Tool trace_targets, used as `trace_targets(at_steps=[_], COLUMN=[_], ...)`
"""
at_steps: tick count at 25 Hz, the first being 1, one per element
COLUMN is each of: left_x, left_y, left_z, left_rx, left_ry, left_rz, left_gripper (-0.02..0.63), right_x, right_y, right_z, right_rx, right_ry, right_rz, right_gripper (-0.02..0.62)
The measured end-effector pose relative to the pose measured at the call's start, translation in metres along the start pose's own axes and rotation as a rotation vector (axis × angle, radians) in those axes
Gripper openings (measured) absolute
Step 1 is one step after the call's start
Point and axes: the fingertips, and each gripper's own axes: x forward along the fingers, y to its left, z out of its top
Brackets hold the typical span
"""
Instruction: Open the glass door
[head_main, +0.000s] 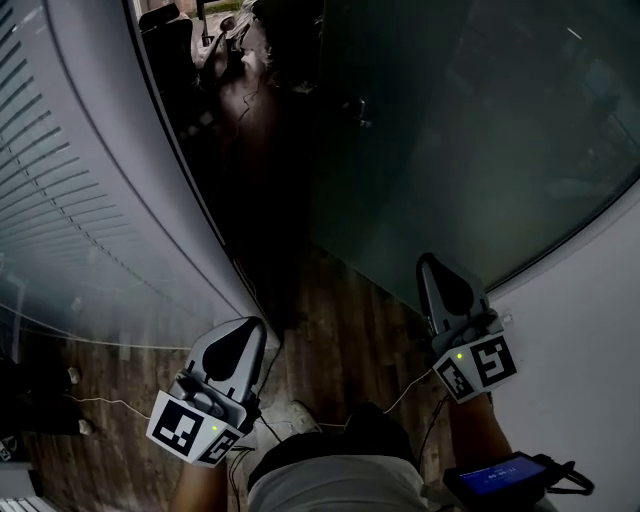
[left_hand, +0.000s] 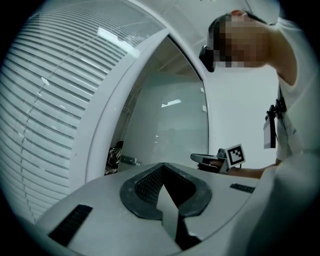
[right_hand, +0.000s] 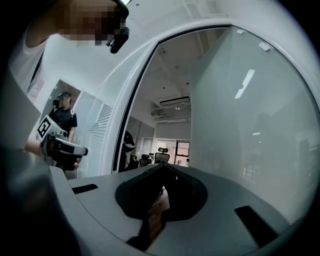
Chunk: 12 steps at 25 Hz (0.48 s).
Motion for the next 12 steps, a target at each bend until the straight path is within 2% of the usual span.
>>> trace_targets(at_steps=[7, 12], left_x=[-0.003, 0.013], left_y=[-0.039, -0.077], left_z=[-0.015, -0.003], left_rx=[-0.002, 0.004], left_ry=[0.015, 0.023], left_rz=[-0.037, -0.053], left_gripper=[0.0, 0.0], right_x=[-0.055, -0.098], right_y=[0.009, -0.009], right_z=[-0.013, 0.012], right_rx=[0.006, -0.002], right_ry=[-0.002, -0.022], right_rz=[-0.006, -0.015], right_gripper=[0.002, 0.002])
